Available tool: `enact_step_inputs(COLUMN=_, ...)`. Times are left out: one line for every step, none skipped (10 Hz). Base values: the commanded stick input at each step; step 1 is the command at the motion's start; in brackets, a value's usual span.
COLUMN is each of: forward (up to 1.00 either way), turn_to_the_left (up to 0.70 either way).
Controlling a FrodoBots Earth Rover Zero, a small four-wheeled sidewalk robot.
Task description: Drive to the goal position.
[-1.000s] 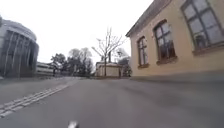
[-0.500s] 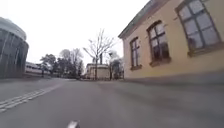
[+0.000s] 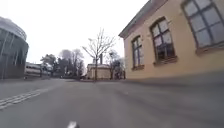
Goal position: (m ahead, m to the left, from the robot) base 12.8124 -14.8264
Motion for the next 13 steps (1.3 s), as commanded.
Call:
enact_step_inputs(forward=1.0, turn_to_the_left=0.0)
enact_step_inputs(forward=1.0, turn_to_the_left=0.0)
enact_step_inputs(forward=1.0, turn_to_the_left=0.0)
enact_step_inputs(forward=1.0, turn_to_the_left=0.0)
enact_step_inputs(forward=1.0, turn_to_the_left=0.0)
enact_step_inputs(forward=1.0, turn_to_the_left=0.0)
enact_step_inputs(forward=1.0, turn_to_the_left=0.0)
enact_step_inputs(forward=1.0, turn_to_the_left=0.0)
enact_step_inputs(forward=1.0, turn_to_the_left=0.0)
enact_step_inputs(forward=1.0, turn_to_the_left=0.0)
enact_step_inputs(forward=1.0, turn_to_the_left=0.0)
enact_step_inputs(forward=1.0, turn_to_the_left=0.0)
enact_step_inputs(forward=1.0, turn_to_the_left=0.0)
